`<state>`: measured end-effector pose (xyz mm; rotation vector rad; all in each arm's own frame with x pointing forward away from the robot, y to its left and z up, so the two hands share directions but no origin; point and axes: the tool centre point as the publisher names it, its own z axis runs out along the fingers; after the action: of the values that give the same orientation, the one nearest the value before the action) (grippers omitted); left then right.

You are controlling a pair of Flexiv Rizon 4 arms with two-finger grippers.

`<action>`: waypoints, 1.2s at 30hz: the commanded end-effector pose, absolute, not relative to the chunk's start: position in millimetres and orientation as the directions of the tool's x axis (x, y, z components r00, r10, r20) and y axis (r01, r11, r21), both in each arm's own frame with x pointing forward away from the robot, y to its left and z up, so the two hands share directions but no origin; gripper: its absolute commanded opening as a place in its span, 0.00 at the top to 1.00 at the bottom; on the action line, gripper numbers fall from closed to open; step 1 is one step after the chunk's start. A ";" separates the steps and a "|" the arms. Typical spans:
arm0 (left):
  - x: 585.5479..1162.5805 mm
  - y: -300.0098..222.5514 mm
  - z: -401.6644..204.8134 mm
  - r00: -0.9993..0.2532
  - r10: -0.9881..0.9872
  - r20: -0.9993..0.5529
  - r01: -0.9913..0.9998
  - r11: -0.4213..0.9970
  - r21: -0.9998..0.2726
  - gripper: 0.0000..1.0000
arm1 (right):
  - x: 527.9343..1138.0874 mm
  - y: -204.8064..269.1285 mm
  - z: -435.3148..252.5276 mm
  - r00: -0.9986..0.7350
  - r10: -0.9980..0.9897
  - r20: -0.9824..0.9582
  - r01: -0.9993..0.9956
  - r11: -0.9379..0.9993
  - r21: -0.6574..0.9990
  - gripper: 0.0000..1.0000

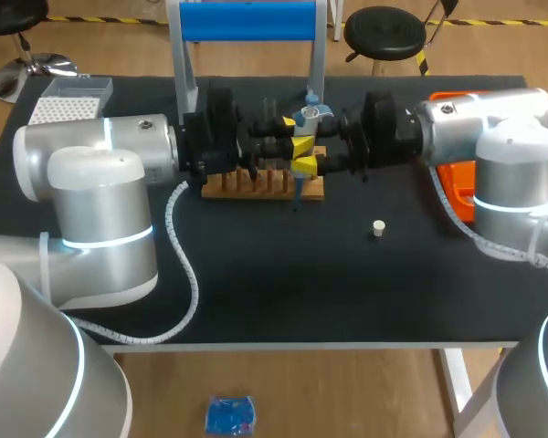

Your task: Invert the test tube, pick up the pipette, mount the tip to pipette, aspirate from beaker and dispense into the tube, eject the tip, return the pipette, and cap with the stopper.

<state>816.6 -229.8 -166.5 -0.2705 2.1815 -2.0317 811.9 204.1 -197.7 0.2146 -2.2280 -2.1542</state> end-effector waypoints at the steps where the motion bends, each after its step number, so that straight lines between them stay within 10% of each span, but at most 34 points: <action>1: 816.9 -230.8 -167.2 -0.972 -0.233 0.013 -0.029 0.066 -0.997 1.00 | 811.9 203.3 -197.7 -0.990 -0.119 -0.070 -0.075 0.036 0.997 0.00; 24: 816.9 -230.8 -167.2 -0.972 -0.233 0.013 -0.029 0.066 -0.997 1.00 | 913.5 80.4 -166.7 -0.977 0.127 -0.168 -0.146 0.168 0.975 0.00; 36: 816.9 -230.8 -167.2 -0.972 -0.233 0.013 -0.029 0.066 -0.997 1.00 | 1016.9 94.8 -131.6 -0.945 0.249 -0.212 -0.123 0.330 0.936 0.00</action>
<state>816.9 -230.0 -166.6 -0.2705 2.1816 -2.0316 989.6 76.8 -136.4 -0.1355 -2.7589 -2.1217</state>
